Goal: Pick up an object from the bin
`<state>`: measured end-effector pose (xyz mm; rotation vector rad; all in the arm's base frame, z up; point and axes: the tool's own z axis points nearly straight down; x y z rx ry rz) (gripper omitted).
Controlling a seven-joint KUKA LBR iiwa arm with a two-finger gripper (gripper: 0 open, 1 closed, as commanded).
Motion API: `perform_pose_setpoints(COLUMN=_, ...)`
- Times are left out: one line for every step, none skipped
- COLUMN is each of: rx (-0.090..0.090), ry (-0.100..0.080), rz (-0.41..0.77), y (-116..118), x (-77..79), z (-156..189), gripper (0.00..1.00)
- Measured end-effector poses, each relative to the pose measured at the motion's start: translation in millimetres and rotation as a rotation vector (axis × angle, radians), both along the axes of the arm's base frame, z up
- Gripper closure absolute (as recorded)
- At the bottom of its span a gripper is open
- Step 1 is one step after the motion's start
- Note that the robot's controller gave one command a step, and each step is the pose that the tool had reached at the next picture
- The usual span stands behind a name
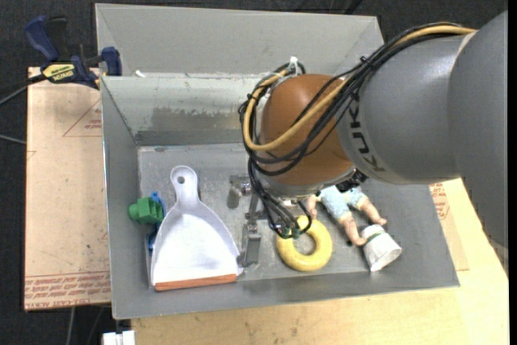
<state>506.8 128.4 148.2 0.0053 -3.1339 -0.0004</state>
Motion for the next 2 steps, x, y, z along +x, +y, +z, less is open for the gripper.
perform_pose_setpoints(rx=0.001, ry=-0.007, rz=-0.003, y=-1, x=1.8, z=4, gripper=0.0)
perform_pose_setpoints(rx=0.002, ry=-0.006, rz=0.255, y=30, x=54.3, z=-3, gripper=0.0)
